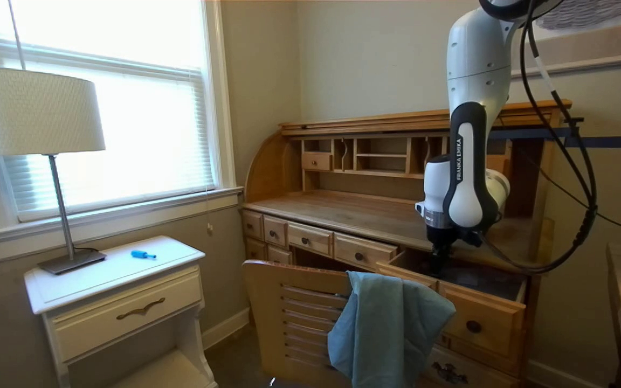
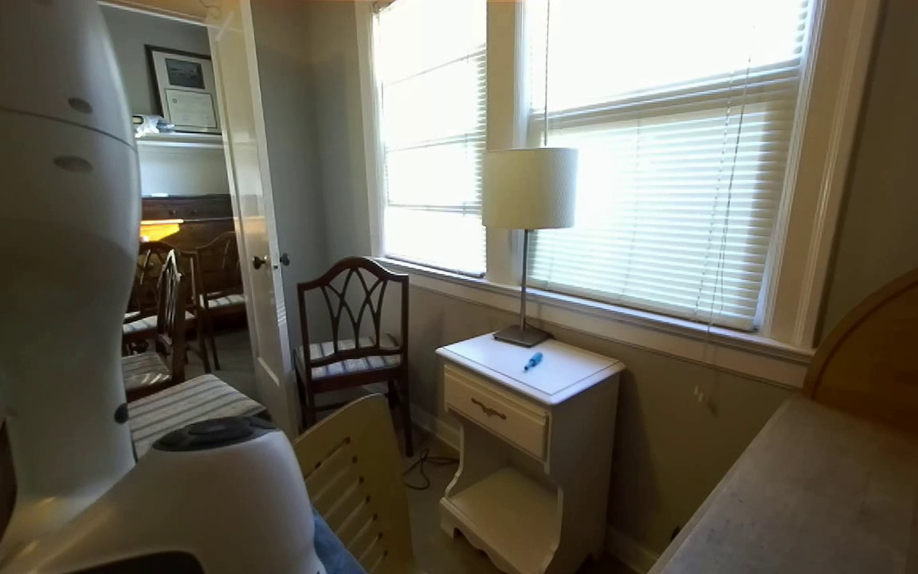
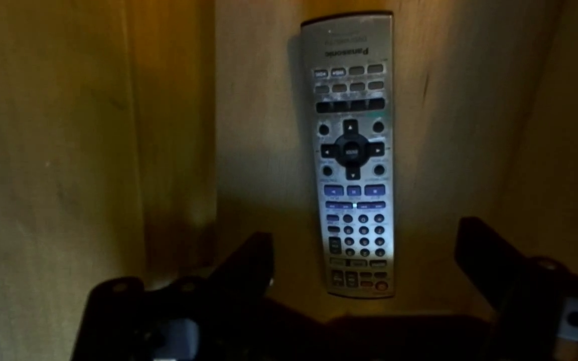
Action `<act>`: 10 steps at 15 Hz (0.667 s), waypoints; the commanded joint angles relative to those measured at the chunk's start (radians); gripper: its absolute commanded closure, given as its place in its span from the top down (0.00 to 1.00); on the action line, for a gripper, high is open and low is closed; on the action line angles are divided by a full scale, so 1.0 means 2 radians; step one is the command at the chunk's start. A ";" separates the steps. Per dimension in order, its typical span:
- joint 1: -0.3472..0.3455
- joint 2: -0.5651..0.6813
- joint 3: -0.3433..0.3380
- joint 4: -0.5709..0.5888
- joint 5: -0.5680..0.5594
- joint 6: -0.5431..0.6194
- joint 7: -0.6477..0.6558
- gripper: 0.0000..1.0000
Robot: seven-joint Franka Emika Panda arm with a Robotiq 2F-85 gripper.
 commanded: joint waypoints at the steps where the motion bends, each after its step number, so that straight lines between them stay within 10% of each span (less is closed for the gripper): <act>1: -0.001 0.028 -0.001 0.027 -0.005 -0.014 -0.005 1.00; 10: 0.052 0.017 -0.047 -0.013 -0.074 0.030 -0.093 1.00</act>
